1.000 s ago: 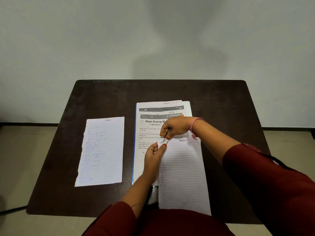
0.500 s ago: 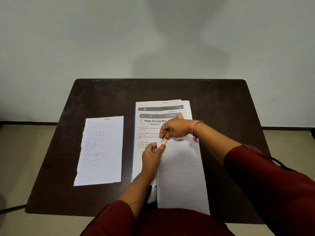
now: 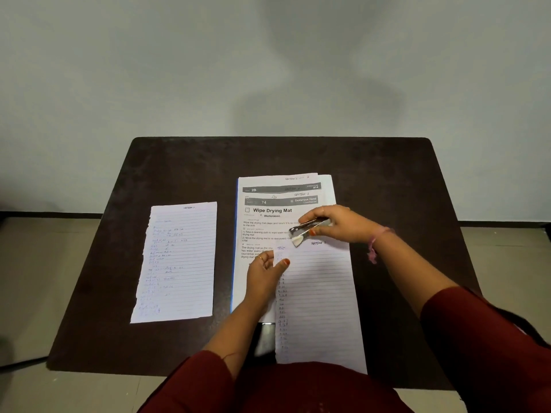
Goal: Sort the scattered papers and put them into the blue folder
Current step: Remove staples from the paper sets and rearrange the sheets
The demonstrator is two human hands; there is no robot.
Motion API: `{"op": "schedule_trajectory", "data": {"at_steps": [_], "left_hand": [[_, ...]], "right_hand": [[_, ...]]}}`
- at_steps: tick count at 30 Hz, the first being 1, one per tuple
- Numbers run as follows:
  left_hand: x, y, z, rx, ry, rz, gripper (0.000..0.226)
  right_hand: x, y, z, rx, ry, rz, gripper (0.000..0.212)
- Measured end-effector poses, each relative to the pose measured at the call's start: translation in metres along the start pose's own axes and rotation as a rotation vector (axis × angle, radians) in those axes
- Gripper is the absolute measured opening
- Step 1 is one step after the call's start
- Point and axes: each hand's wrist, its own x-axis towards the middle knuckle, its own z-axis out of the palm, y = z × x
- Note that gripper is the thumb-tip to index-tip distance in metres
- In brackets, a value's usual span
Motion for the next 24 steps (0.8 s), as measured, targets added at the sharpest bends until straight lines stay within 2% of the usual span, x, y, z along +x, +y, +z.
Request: {"op": "schedule_trajectory", "data": {"at_steps": [3,6,8,11,14,20,22,24], "left_hand": [[0.000,-0.001,0.002,-0.047,0.021,-0.018,0.018],[-0.001,-0.003,0.001,-0.040,0.044,-0.051,0.018],[-0.005,-0.004,-0.001,0.026,0.033,-0.060,0.016],[-0.012,-0.008,-0.003,0.222,0.019,-0.045,0.023],[-0.018,-0.014,-0.004,0.336,0.046,-0.026,0.009],[-0.029,-0.011,-0.006,0.259,0.042,0.004,0.010],[-0.033,-0.008,-0.008,0.214,0.055,0.007,0.011],[-0.035,-0.004,-0.012,0.152,0.064,-0.004,0.011]], "right_hand": [[-0.027,0.025,0.015,0.255,0.475,0.027,0.036],[-0.057,0.048,0.042,0.377,0.962,0.198,0.033],[-0.079,0.063,0.058,0.440,1.161,0.364,0.033],[-0.102,0.080,0.081,0.360,1.205,0.561,0.034],[-0.110,0.089,0.096,0.262,1.153,0.640,0.036],[-0.107,0.086,0.099,0.153,1.100,0.707,0.039],[-0.107,0.073,0.100,0.152,1.149,0.642,0.038],[-0.105,0.055,0.105,0.237,1.154,0.460,0.034]]}}
